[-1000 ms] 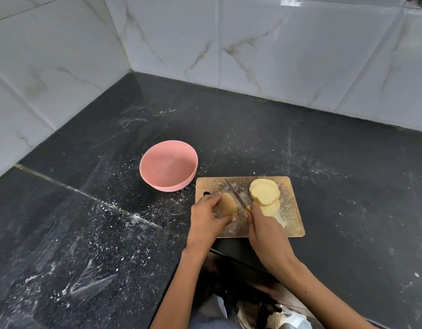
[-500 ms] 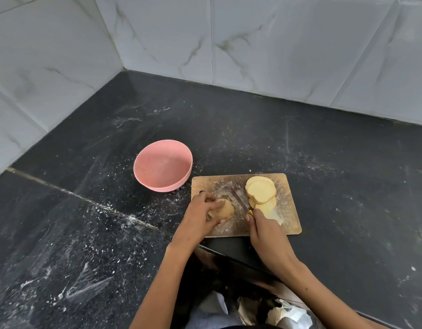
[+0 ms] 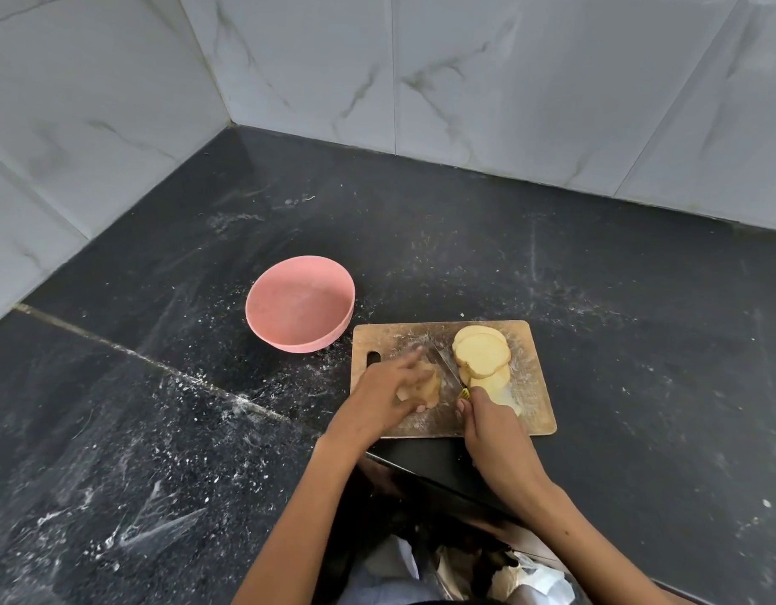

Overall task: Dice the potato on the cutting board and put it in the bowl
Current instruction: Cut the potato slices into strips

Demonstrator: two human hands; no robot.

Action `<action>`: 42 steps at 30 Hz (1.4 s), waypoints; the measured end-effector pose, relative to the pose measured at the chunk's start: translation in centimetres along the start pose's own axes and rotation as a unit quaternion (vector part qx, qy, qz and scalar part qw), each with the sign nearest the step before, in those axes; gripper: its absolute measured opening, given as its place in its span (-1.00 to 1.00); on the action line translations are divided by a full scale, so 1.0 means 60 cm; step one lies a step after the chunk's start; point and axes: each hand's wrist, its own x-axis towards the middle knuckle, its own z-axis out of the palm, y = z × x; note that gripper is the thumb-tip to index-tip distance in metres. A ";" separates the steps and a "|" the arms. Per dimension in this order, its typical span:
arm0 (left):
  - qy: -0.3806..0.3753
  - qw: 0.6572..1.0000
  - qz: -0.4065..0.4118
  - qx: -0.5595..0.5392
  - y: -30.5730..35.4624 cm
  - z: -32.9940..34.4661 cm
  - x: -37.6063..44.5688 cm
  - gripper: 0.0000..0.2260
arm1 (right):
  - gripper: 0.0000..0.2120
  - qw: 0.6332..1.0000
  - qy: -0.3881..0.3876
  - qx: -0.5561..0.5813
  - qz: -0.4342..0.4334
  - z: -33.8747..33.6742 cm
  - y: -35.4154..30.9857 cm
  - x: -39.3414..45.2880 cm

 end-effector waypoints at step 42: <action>0.228 0.970 -0.077 -0.012 0.021 0.068 -0.041 -0.73 | -0.68 0.987 -0.121 -0.100 0.015 -0.003 -0.023 0.032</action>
